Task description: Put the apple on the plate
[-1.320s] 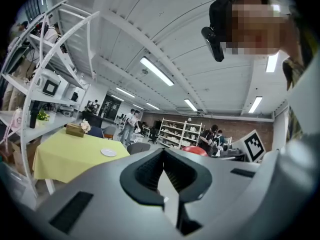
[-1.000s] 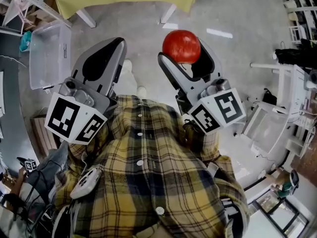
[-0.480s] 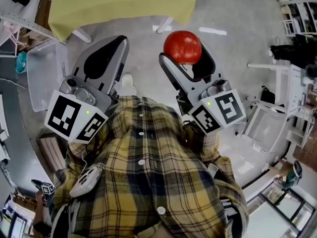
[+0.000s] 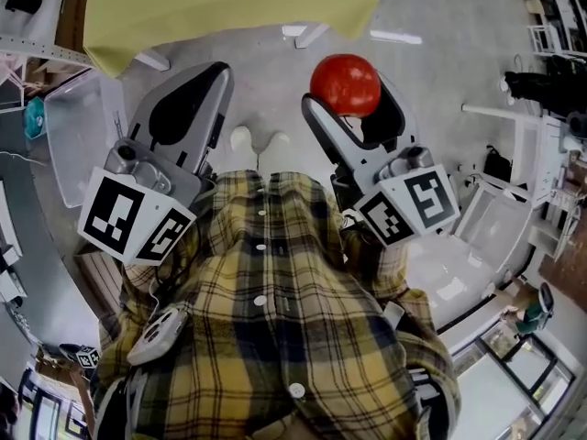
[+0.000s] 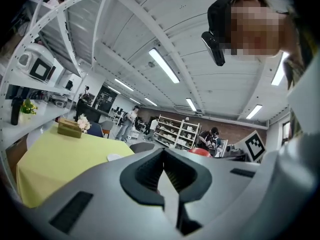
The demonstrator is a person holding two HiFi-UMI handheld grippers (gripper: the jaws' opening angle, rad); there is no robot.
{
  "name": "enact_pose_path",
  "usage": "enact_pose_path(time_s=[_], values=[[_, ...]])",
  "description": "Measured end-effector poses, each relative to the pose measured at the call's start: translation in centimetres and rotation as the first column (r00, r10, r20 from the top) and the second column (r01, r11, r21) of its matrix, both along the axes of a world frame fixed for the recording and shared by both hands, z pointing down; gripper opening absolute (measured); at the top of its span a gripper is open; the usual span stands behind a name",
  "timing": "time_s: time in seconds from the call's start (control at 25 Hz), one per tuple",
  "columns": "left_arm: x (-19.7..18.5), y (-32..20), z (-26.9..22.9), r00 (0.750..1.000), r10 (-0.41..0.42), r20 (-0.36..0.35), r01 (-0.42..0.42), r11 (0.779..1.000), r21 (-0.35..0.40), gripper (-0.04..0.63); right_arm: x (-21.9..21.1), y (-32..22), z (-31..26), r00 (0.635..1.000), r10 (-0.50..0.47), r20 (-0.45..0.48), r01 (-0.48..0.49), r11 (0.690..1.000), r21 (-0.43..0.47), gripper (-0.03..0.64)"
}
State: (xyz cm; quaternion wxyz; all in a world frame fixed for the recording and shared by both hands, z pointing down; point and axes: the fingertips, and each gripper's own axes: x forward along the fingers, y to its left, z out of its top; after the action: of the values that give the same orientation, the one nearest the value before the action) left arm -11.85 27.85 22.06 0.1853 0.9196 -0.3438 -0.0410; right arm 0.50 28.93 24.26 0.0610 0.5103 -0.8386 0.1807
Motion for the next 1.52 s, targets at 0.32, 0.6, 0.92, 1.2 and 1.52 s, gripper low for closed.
enact_pose_path(time_s=[0.32, 0.6, 0.92, 1.2, 1.52], values=[[0.0, -3.4, 1.3, 1.000, -0.013, -0.002, 0.013, 0.999, -0.043, 0.008, 0.5, -3.4, 1.2, 1.000, 0.000, -0.012, -0.001, 0.999, -0.043, 0.380], [2.0, -8.4, 0.5, 1.000, -0.025, 0.005, 0.025, 0.999, -0.026, 0.008, 2.2, -8.8, 0.4, 1.000, -0.023, -0.003, 0.023, 0.999, -0.022, 0.380], [6.3, -15.4, -1.7, 0.999, -0.049, 0.018, 0.048, 0.999, 0.017, 0.008, 5.2, -16.0, -1.5, 0.997, -0.079, 0.014, 0.079, 0.997, 0.016, 0.380], [9.1, -19.4, -2.2, 0.995, -0.102, 0.018, 0.101, 0.994, 0.045, 0.008, 8.5, -20.3, -1.6, 0.993, -0.117, 0.023, 0.116, 0.993, 0.033, 0.380], [12.1, -22.4, -2.8, 0.986, -0.163, 0.022, 0.161, 0.985, 0.065, 0.008, 11.6, -23.6, -2.1, 0.985, -0.172, 0.024, 0.171, 0.984, 0.048, 0.380]])
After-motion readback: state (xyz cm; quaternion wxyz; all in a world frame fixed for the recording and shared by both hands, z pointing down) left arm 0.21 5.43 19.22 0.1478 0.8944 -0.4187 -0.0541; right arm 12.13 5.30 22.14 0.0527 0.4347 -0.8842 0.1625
